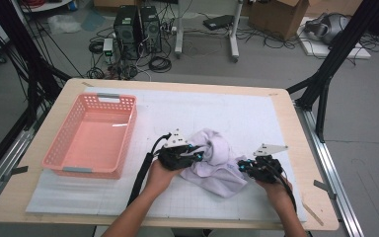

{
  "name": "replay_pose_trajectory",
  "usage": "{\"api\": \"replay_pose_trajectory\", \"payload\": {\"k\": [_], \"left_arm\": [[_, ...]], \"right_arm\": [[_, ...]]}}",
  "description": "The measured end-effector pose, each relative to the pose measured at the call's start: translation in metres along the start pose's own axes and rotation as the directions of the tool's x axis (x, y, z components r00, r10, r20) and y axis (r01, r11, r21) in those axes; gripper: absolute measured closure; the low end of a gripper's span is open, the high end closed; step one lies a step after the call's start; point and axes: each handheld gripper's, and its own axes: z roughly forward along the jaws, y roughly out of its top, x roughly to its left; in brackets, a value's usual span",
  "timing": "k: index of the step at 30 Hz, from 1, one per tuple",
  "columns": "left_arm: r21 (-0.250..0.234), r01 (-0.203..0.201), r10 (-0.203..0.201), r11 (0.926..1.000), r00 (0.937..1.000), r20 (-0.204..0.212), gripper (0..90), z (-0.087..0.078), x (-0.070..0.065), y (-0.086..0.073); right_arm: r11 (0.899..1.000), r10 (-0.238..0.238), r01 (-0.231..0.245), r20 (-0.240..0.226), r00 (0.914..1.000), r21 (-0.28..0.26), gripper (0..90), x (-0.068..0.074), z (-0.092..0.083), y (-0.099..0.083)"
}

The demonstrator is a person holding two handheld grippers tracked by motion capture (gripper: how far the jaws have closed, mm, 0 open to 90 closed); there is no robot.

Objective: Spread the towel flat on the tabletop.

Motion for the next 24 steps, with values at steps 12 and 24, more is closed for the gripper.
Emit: {"api": "replay_pose_trajectory", "payload": {"k": [12, 24], "left_arm": [[0.005, 0.052, -0.052, 0.9986, 0.998, -0.036, 74.6, -0.046, 0.011, -0.033], [-0.094, 0.11, -0.112, 0.9894, 0.9935, -0.02, 39.4, -0.058, 0.006, -0.009]], "right_arm": [[0.998, 0.063, -0.064, 0.088, 0.9941, 0.012, 86.3, 0.004, -0.065, -0.059], [0.994, 0.014, -0.008, 0.05, 0.9987, -0.107, 54.2, 0.007, -0.044, -0.005]]}}
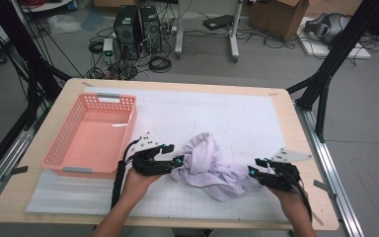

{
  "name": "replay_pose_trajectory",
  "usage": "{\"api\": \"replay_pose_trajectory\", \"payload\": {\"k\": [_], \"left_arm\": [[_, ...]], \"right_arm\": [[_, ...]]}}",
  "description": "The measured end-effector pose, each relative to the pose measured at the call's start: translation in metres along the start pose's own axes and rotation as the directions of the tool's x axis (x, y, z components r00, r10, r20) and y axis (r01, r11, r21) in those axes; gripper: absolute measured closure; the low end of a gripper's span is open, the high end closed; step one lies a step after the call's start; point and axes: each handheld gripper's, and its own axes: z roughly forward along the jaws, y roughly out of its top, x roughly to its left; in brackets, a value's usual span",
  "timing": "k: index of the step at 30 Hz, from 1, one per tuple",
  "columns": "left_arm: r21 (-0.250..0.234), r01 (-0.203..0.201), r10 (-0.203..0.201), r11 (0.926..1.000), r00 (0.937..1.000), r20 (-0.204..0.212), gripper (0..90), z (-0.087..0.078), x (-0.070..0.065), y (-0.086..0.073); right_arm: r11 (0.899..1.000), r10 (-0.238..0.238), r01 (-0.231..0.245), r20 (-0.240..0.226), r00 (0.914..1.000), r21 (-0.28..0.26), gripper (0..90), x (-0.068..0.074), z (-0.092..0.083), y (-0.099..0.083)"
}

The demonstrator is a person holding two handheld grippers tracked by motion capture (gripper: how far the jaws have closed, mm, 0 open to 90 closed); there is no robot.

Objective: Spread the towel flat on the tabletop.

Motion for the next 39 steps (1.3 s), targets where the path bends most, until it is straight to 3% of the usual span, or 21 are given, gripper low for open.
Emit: {"api": "replay_pose_trajectory", "payload": {"k": [1, 2, 3, 4, 6, 9, 10, 12, 14, 16, 19, 23, 27, 29, 31, 32, 34, 35, 39], "left_arm": [[0.002, -0.013, 0.013, 0.9999, 0.9998, 0.016, 37.7, 0.004, -0.003, 0.005], [0.003, -0.021, 0.021, 0.9998, 0.9994, 0.027, 37.7, 0.008, -0.006, 0.008], [0.013, -0.033, 0.032, 0.9994, 0.9986, 0.042, 36.5, 0.013, -0.01, 0.013], [0.022, -0.047, 0.046, 0.9987, 0.9973, 0.058, 36.5, 0.019, -0.014, 0.016], [0.058, -0.078, 0.073, 0.9953, 0.9938, 0.083, 36.0, 0.032, -0.022, 0.021], [0.106, -0.091, 0.084, 0.9902, 0.9942, 0.066, 38.3, 0.052, -0.026, 0.021], [0.118, -0.088, 0.081, 0.9892, 0.9948, 0.062, 43.3, 0.055, -0.025, 0.02], [0.145, -0.092, 0.084, 0.9852, 0.9948, 0.057, 62.5, 0.058, -0.023, 0.017], [0.133, -0.099, 0.091, 0.9861, 0.994, 0.06, 71.4, 0.055, -0.023, 0.015], [0.13, -0.111, 0.105, 0.9853, 0.993, 0.054, 73.0, 0.047, -0.021, 0.014], [0.098, -0.085, 0.081, 0.9916, 0.996, 0.037, 72.8, 0.03, -0.015, 0.011], [0.064, -0.057, 0.057, 0.9963, 0.9983, -0.009, 73.0, 0.006, -0.004, 0.005], [0.041, -0.033, 0.036, 0.9986, 0.9977, -0.058, 73.7, -0.011, 0.007, -0.005], [0.033, -0.01, 0.013, 0.9994, 0.9973, -0.072, 73.5, -0.016, 0.011, -0.01], [0.035, -0.01, 0.013, 0.9994, 0.9968, -0.079, 73.2, -0.018, 0.013, -0.013], [0.034, -0.01, 0.013, 0.9994, 0.9967, -0.08, 73.1, -0.018, 0.013, -0.014], [0.026, -0.02, 0.022, 0.9995, 0.9964, -0.081, 72.9, -0.018, 0.012, -0.017], [0.026, -0.025, 0.027, 0.9994, 0.9963, -0.082, 72.7, -0.018, 0.012, -0.017], [0.021, -0.041, 0.043, 0.9989, 0.9959, -0.079, 72.6, -0.018, 0.012, -0.017]], "right_arm": [[1.0, -0.004, 0.005, -0.029, 0.9996, 0.024, 53.0, 0.0, 0.023, 0.009], [1.0, -0.004, 0.005, -0.029, 0.9996, 0.024, 53.0, 0.0, 0.023, 0.009], [0.999, -0.016, 0.019, -0.07, 0.9974, 0.047, 53.0, 0.002, 0.043, 0.014], [0.999, -0.016, 0.019, -0.07, 0.9974, 0.047, 53.0, 0.002, 0.043, 0.014], [0.994, -0.032, 0.043, -0.108, 0.9936, 0.098, 53.2, 0.008, 0.065, 0.018], [0.986, -0.06, 0.08, -0.134, 0.9891, 0.143, 63.1, 0.015, 0.081, 0.019], [0.986, -0.061, 0.082, -0.143, 0.9879, 0.144, 70.0, 0.016, 0.08, 0.019], [0.986, -0.06, 0.084, -0.162, 0.985, 0.147, 84.6, 0.016, 0.077, 0.018], [0.986, -0.064, 0.088, -0.163, 0.9846, 0.144, 86.4, 0.016, 0.071, 0.015], [0.988, -0.069, 0.089, -0.152, 0.9859, 0.128, 87.1, 0.015, 0.063, 0.009], [0.992, -0.064, 0.075, -0.111, 0.9918, 0.103, 87.4, 0.01, 0.044, -0.001], [0.992, -0.068, 0.069, -0.011, 0.9976, 0.104, 87.6, 0.001, 0.015, -0.016], [0.995, -0.02, 0.013, 0.073, 0.9971, 0.099, 87.6, -0.014, -0.019, -0.031], [0.996, 0.012, -0.021, 0.094, 0.9955, 0.091, 87.5, -0.021, -0.032, -0.039], [0.992, 0.043, -0.053, 0.088, 0.9952, 0.113, 84.9, -0.023, -0.037, -0.042], [0.992, 0.052, -0.062, 0.098, 0.9938, 0.106, 77.9, -0.023, -0.039, -0.04], [0.996, 0.038, -0.047, 0.116, 0.9925, 0.076, 65.9, -0.021, -0.038, -0.033], [0.998, 0.041, -0.045, 0.104, 0.9937, 0.039, 62.4, -0.018, -0.033, -0.022], [1.0, 0.015, -0.015, 0.056, 0.9983, 0.0, 58.4, -0.01, -0.013, -0.001]]}}
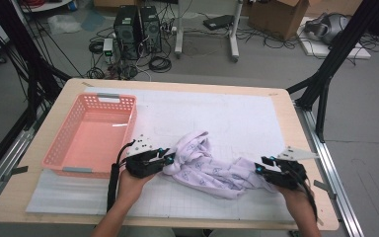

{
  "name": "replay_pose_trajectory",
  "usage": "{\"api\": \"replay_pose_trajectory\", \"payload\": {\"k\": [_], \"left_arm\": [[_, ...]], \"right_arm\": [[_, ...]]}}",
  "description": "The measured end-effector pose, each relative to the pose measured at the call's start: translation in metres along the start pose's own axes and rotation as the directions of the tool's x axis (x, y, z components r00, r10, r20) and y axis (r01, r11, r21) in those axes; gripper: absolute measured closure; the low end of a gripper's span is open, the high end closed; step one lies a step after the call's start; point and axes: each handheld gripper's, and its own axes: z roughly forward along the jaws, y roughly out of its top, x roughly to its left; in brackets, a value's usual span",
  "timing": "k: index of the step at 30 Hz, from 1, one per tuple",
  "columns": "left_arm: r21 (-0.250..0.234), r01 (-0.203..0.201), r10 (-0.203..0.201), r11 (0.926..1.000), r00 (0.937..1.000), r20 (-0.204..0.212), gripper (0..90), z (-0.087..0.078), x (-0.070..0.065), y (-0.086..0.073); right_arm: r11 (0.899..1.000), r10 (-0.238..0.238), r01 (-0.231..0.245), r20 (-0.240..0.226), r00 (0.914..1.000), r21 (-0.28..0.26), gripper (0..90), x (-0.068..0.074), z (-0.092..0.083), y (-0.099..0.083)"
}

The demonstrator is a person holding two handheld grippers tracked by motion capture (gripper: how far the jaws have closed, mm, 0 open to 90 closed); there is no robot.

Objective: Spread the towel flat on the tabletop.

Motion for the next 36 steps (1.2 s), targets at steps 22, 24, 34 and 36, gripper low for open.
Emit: {"api": "replay_pose_trajectory", "payload": {"k": [22, 24, 34, 36], "left_arm": [[0.008, 0.013, -0.013, 0.9999, 0.9998, -0.017, 73.6, 0.004, 0.0, -0.01], [0.021, 0.011, -0.011, 0.9997, 0.9997, -0.021, 74.1, 0.008, -0.001, -0.012], [-0.021, 0.08, -0.08, 0.9966, 0.9965, -0.022, 47.9, 0.013, 0.001, -0.007], [-0.04, 0.077, -0.078, 0.9962, 0.9968, -0.016, 47.0, 0.013, 0.002, -0.005]], "right_arm": [[0.989, -0.086, 0.092, -0.052, 0.9949, 0.117, 88.3, 0.014, 0.008, -0.016], [0.991, -0.068, 0.07, -0.013, 0.9976, 0.118, 88.3, 0.008, -0.007, -0.023], [1.0, -0.003, 0.003, -0.036, 0.9994, 0.011, 61.9, 0.003, -0.024, -0.017], [1.0, -0.012, 0.012, -0.044, 0.999, -0.006, 60.1, 0.004, -0.016, -0.007]]}}
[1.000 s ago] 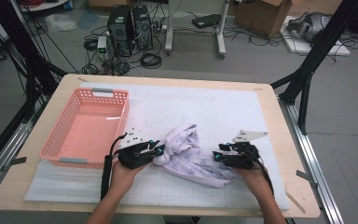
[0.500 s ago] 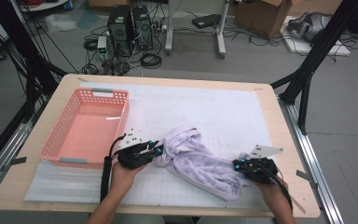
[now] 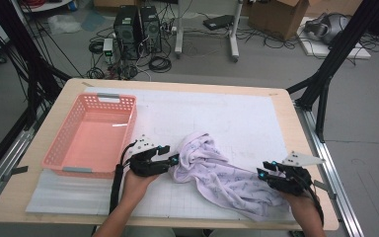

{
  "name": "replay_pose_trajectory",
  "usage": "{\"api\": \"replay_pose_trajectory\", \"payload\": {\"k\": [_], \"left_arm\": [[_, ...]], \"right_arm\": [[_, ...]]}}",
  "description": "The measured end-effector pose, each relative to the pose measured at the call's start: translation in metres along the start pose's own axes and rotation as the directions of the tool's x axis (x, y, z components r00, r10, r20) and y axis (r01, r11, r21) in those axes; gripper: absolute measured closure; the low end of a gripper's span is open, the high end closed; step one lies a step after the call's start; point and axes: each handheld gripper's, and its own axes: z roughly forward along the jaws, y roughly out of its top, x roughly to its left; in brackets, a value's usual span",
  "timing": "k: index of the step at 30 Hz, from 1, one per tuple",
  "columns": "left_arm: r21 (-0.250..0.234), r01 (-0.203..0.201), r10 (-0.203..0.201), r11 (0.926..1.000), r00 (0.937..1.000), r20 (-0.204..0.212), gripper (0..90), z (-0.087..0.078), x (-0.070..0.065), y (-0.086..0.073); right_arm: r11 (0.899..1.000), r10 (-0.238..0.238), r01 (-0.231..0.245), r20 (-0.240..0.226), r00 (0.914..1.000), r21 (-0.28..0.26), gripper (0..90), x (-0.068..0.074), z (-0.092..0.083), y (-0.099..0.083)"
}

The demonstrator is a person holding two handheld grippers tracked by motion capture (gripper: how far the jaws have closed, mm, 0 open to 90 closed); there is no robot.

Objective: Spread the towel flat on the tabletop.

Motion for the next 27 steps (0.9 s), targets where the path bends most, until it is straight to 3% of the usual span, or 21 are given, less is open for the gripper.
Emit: {"api": "replay_pose_trajectory", "payload": {"k": [2, 5, 8, 10, 13, 17, 18, 19, 20, 21, 22, 24, 26, 27], "left_arm": [[-0.012, 0.002, -0.002, 0.9999, 1.0, -0.001, 47.0, 0.002, 0.001, 0.001], [0.025, -0.009, 0.009, 0.9997, 1.0, 0.002, 47.3, 0.009, 0.003, 0.007], [0.038, -0.015, 0.014, 0.9992, 0.9997, 0.018, 47.8, 0.019, 0.003, 0.015], [0.06, -0.021, 0.019, 0.998, 0.9994, 0.029, 48.8, 0.025, 0.002, 0.017], [0.106, -0.043, 0.037, 0.9935, 0.9979, 0.054, 59.9, 0.033, 0.0, 0.016], [0.151, -0.073, 0.066, 0.9859, 0.9966, 0.049, 75.9, 0.036, -0.004, 0.012], [0.154, -0.08, 0.073, 0.9849, 0.9962, 0.046, 79.1, 0.036, -0.004, 0.011], [0.155, -0.084, 0.077, 0.9844, 0.996, 0.046, 80.9, 0.036, -0.004, 0.011], [0.155, -0.086, 0.08, 0.9842, 0.9958, 0.044, 81.7, 0.035, -0.003, 0.01], [0.153, -0.089, 0.084, 0.9843, 0.9957, 0.04, 82.2, 0.034, -0.004, 0.01], [0.143, -0.095, 0.091, 0.9851, 0.9952, 0.035, 82.6, 0.033, -0.004, 0.011], [0.13, -0.098, 0.096, 0.9867, 0.9951, 0.024, 83.0, 0.03, -0.004, 0.012], [0.113, -0.093, 0.092, 0.9893, 0.9957, 0.013, 83.2, 0.028, -0.002, 0.013], [0.103, -0.087, 0.088, 0.9909, 0.9962, 0.004, 83.3, 0.028, -0.002, 0.013]], "right_arm": [[1.0, -0.015, 0.014, -0.015, 0.9998, -0.014, 59.5, 0.002, 0.014, 0.016], [1.0, -0.031, 0.031, -0.05, 0.9983, 0.002, 59.3, 0.005, 0.038, 0.034], [1.0, -0.002, 0.004, -0.089, 0.996, 0.027, 58.9, 0.007, 0.072, 0.052], [0.997, 0.018, -0.012, -0.09, 0.9957, 0.072, 58.2, 0.009, 0.095, 0.06], [0.989, 0.024, -0.01, -0.096, 0.9951, 0.148, 55.2, 0.013, 0.127, 0.066], [0.98, 0.045, -0.022, -0.115, 0.9923, 0.198, 52.5, 0.017, 0.154, 0.063], [0.981, 0.04, -0.017, -0.113, 0.9928, 0.194, 54.7, 0.018, 0.154, 0.064], [0.981, 0.026, -0.003, -0.118, 0.9927, 0.193, 63.1, 0.018, 0.154, 0.064], [0.98, 0.039, -0.008, -0.151, 0.9878, 0.199, 81.8, 0.018, 0.154, 0.064], [0.981, 0.036, 0.002, -0.194, 0.9804, 0.195, 84.9, 0.019, 0.154, 0.064], [0.98, -0.008, 0.044, -0.187, 0.9823, 0.193, 86.6, 0.021, 0.153, 0.066], [0.981, -0.039, 0.067, -0.155, 0.9872, 0.18, 87.2, 0.016, 0.15, 0.071], [0.988, -0.059, 0.067, -0.064, 0.9962, 0.142, 87.2, 0.005, 0.143, 0.082], [0.988, -0.08, 0.081, -0.016, 0.9967, 0.13, 87.3, 0.0, 0.139, 0.089]]}}
